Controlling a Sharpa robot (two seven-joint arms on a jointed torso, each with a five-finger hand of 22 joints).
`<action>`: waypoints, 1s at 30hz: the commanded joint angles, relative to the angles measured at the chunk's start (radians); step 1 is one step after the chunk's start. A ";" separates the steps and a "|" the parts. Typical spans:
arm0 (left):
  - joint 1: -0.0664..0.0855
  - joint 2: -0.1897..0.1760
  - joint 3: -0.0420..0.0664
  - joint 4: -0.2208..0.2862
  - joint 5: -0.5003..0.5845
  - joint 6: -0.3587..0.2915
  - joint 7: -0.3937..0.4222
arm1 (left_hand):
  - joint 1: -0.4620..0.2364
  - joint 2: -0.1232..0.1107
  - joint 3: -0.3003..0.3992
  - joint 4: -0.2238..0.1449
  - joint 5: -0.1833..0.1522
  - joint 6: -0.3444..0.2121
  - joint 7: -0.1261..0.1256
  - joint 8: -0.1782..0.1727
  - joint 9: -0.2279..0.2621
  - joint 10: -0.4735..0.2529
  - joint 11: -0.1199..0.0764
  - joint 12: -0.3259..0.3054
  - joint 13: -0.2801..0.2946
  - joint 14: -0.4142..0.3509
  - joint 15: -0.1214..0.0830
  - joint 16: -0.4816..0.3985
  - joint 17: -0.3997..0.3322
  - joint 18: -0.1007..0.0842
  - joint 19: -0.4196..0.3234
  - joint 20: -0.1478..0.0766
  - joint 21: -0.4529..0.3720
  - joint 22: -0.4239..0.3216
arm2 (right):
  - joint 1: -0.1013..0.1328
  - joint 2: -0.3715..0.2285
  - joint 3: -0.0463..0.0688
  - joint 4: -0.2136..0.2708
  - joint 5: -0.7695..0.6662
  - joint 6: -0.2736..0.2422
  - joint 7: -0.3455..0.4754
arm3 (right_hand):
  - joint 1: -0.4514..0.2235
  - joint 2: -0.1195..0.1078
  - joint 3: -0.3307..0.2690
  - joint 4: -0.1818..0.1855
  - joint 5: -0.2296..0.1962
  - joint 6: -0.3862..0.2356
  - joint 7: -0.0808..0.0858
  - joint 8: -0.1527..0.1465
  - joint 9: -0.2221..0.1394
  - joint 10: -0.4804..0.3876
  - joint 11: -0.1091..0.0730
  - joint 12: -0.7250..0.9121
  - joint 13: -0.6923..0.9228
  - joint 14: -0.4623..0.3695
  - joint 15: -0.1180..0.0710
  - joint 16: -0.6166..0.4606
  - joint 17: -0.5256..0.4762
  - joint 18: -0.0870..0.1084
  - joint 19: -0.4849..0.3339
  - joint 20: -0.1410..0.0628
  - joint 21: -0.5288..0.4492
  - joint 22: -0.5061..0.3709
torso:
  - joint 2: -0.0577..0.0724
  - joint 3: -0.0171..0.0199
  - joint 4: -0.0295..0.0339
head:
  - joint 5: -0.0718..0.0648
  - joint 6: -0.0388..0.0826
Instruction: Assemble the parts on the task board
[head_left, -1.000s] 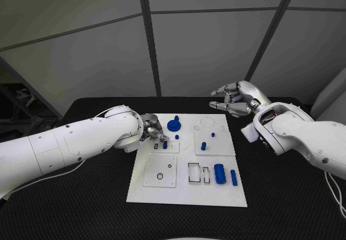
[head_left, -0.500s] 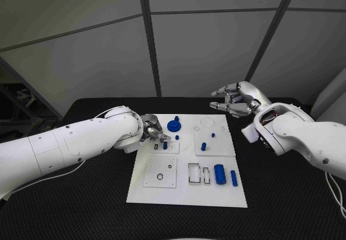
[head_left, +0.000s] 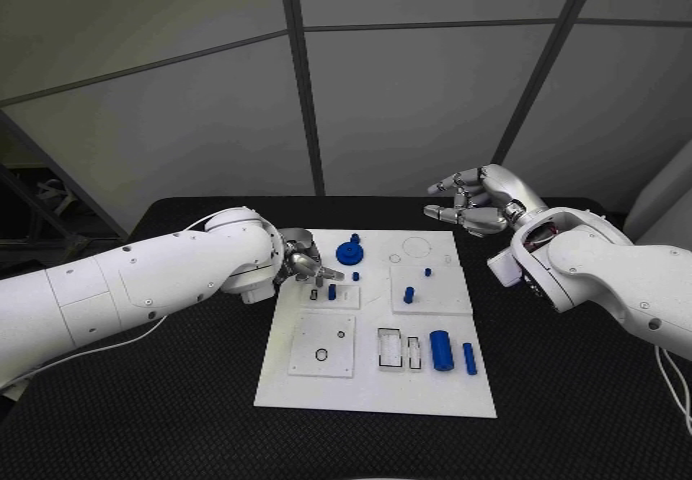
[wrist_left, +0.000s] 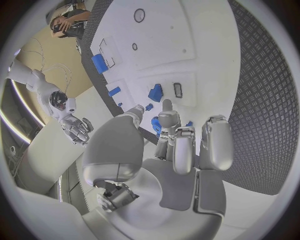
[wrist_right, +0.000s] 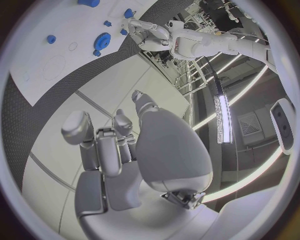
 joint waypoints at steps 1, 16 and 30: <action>0.023 0.006 0.003 -0.012 0.007 0.123 -0.043 | -0.003 0.001 -0.023 0.007 0.000 -0.005 0.004 -0.010 -0.003 -0.008 0.007 -0.008 -0.005 0.106 0.001 0.006 0.263 -0.001 -0.004 0.002 -0.009 -0.004 | 0.002 0.001 0.001 -0.004 -0.002 0.008 0.000 | -0.008 0.001 -0.003 0.002 -0.002 0.005 0.003 0.005 -0.002 0.001 -0.006 -0.005 -0.001 0.065 -0.005 -0.003 0.114 0.019 -0.005 -0.003 -0.006 -0.001 | 0.001 0.0006 -0.0003 | 0.003 0.001; 0.161 0.147 -0.023 -0.178 0.119 0.404 -0.142 | 0.038 0.041 -0.112 0.014 0.002 -0.027 0.024 -0.064 -0.027 -0.044 0.025 -0.038 -0.036 0.099 0.017 -0.007 0.247 0.007 -0.029 0.016 -0.040 -0.035 | 0.002 0.012 0.000 -0.018 -0.003 0.017 -0.008 | -0.009 0.001 -0.003 0.002 -0.002 0.005 0.003 0.005 -0.002 0.001 -0.006 -0.005 -0.001 0.065 -0.005 -0.003 0.114 0.019 -0.005 -0.003 -0.006 -0.001 | 0.002 0.0009 -0.0026 | 0.013 0.002; 0.180 0.277 -0.071 -0.333 0.153 0.513 -0.166 | 0.069 0.068 -0.132 0.004 0.008 -0.023 0.028 -0.083 -0.035 -0.053 0.029 -0.039 -0.037 0.097 0.021 -0.011 0.244 0.008 -0.032 0.021 -0.045 -0.036 | 0.002 0.017 0.000 -0.016 -0.007 0.026 -0.014 | -0.010 0.001 -0.004 0.003 -0.002 0.005 0.003 0.005 -0.002 0.001 -0.006 -0.005 -0.001 0.064 -0.005 -0.004 0.113 0.019 -0.006 -0.003 -0.007 -0.002 | 0.002 0.0001 -0.0015 | 0.010 -0.007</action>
